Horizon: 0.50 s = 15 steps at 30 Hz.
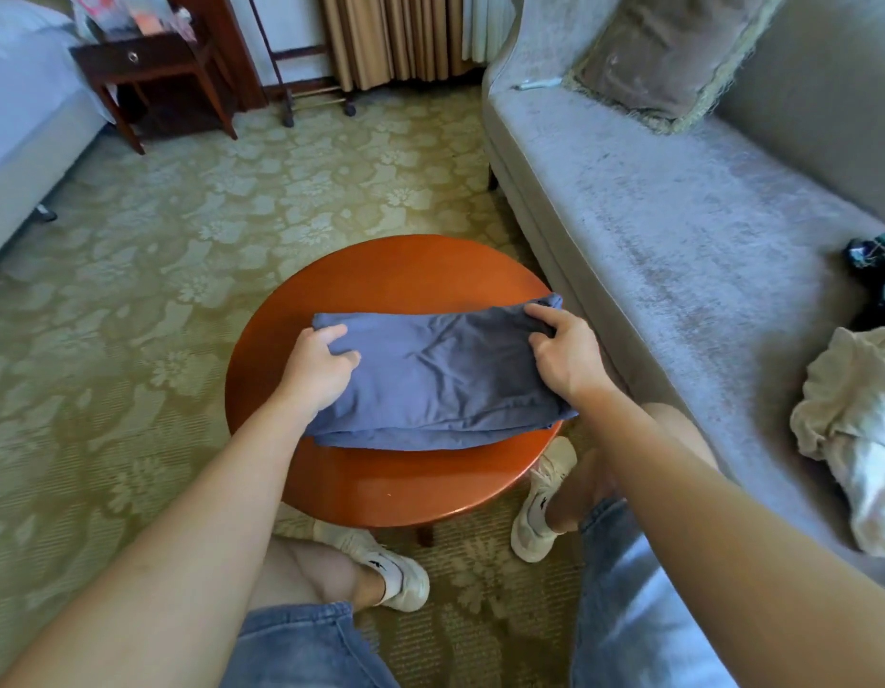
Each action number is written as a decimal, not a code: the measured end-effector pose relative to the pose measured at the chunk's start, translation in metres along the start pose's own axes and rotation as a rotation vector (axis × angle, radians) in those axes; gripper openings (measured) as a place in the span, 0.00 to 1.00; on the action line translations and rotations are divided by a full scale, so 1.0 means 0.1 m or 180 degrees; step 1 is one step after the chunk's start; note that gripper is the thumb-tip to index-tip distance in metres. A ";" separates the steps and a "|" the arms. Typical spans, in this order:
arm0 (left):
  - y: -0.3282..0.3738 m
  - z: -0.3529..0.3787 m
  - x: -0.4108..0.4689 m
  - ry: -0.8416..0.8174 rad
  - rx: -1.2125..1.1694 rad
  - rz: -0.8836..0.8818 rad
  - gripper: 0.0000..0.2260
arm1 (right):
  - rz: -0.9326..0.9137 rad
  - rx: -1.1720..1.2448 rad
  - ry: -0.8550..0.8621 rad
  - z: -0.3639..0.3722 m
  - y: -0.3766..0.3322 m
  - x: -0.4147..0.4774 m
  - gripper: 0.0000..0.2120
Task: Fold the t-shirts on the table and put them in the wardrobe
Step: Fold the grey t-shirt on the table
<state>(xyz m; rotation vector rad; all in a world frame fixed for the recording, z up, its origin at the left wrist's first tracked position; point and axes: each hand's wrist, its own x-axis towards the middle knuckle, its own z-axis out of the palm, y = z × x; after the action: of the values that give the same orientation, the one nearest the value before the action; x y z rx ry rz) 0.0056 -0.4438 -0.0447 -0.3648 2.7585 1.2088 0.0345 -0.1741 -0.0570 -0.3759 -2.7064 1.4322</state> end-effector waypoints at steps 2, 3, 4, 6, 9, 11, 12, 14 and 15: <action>0.22 -0.07 -0.14 0.0002 -0.0003 0.0287 0.23 | -0.0102 0.0068 0.0150 -0.23 -0.07 -0.15 0.21; 0.34 -0.10 -0.21 0.0006 -0.0005 0.0429 0.24 | -0.0133 0.0071 0.0239 -0.36 -0.08 -0.22 0.22; 0.46 -0.11 -0.28 0.0003 -0.0010 0.0559 0.25 | -0.0154 0.0051 0.0338 -0.51 -0.09 -0.29 0.22; 0.71 -0.11 -0.41 -0.0034 -0.0032 0.0795 0.27 | -0.0158 -0.0010 0.0555 -0.83 -0.05 -0.47 0.23; 1.11 0.08 -0.63 -0.0130 -0.0053 0.1200 0.28 | -0.0073 -0.0184 0.0869 -1.35 0.08 -0.82 0.27; 1.38 0.33 -0.81 -0.0314 -0.0095 0.1459 0.28 | 0.0026 -0.0335 0.1105 -1.69 0.24 -1.10 0.28; 1.51 0.49 -0.92 -0.0438 -0.0111 0.1567 0.29 | 0.0091 -0.0389 0.1226 -1.86 0.33 -1.25 0.28; 1.76 0.84 -1.17 -0.0711 -0.0121 0.1758 0.29 | 0.0263 -0.0424 0.1469 -2.17 0.53 -1.57 0.28; 1.87 1.01 -1.32 -0.0855 -0.0121 0.1847 0.30 | 0.0373 -0.0434 0.1585 -2.32 0.63 -1.74 0.28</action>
<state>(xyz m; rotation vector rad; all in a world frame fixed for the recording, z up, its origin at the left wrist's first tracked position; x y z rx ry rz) 0.0844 -0.2238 0.0450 0.5964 2.6758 1.2927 0.2530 0.0055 0.0339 -0.7917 -2.4038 1.0032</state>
